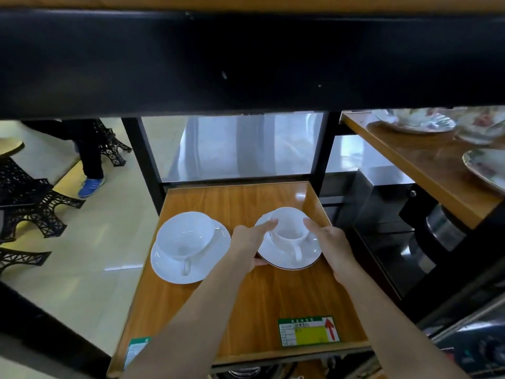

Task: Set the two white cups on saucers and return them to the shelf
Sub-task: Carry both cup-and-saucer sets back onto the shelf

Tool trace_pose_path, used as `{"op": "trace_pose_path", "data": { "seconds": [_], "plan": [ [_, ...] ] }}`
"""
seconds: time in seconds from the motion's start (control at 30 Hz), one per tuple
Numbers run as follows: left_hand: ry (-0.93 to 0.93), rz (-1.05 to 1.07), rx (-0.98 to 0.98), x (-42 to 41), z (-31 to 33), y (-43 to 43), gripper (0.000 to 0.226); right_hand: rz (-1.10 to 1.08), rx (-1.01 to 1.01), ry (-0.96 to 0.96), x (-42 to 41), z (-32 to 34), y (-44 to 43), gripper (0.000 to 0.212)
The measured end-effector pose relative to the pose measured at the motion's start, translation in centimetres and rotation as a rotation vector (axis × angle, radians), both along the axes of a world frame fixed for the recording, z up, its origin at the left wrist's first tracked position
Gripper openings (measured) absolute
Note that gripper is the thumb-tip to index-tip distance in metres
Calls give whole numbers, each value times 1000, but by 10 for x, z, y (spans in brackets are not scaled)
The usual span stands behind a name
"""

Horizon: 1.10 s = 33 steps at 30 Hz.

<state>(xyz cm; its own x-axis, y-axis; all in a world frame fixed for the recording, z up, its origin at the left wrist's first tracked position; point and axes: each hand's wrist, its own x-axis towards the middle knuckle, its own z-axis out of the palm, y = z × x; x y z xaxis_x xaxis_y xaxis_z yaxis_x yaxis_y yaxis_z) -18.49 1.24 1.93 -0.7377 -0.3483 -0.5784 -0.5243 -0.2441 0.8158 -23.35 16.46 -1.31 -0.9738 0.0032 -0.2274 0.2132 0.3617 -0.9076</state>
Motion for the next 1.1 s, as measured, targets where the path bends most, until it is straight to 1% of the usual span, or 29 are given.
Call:
{"op": "trace_pose_path", "data": {
  "seconds": [0.23, 0.37, 0.4, 0.47, 0.53, 0.57, 0.63, 0.7, 0.73, 0.83, 0.87, 1.0, 1.1],
  "plan": [
    [0, -27, -41, -2, -1, 0, 73, 34, 1, -32, -3, 3, 2, 64],
    [-7, -44, -117, -3, -2, -1, 74, 55, 44, -8, 0, 7, 2, 63],
    [-8, -58, -165, -3, -3, -1, 74, 49, 57, 26, 2, 10, 3, 60],
    [23, -93, -340, -1, -5, 1, 72, 26, 62, 134, 6, 14, 5, 58],
    [120, -86, -538, 4, -8, 2, 65, 32, 16, 208, 11, 18, 9, 55],
    [185, -66, -584, 7, -8, 4, 61, 50, -18, 222, 14, 20, 10, 53],
    [304, -44, -599, 13, -10, 7, 51, 88, -70, 201, 19, 20, 10, 52],
    [363, -61, -585, 16, -14, 10, 45, 121, -113, 159, 24, 20, 9, 53],
    [377, -63, -571, 16, -16, 11, 44, 140, -132, 147, 25, 20, 9, 50],
    [407, -66, -532, 16, -21, 14, 42, 188, -164, 129, 28, 18, 9, 29],
    [410, -69, -527, 16, -23, 15, 43, 195, -170, 134, 29, 18, 9, 28],
    [405, -69, -521, 14, -25, 16, 43, 185, -190, 145, 31, 15, 9, 34],
    [400, -71, -505, 13, -26, 17, 44, 188, -193, 141, 30, 12, 10, 18]
  ]
}}
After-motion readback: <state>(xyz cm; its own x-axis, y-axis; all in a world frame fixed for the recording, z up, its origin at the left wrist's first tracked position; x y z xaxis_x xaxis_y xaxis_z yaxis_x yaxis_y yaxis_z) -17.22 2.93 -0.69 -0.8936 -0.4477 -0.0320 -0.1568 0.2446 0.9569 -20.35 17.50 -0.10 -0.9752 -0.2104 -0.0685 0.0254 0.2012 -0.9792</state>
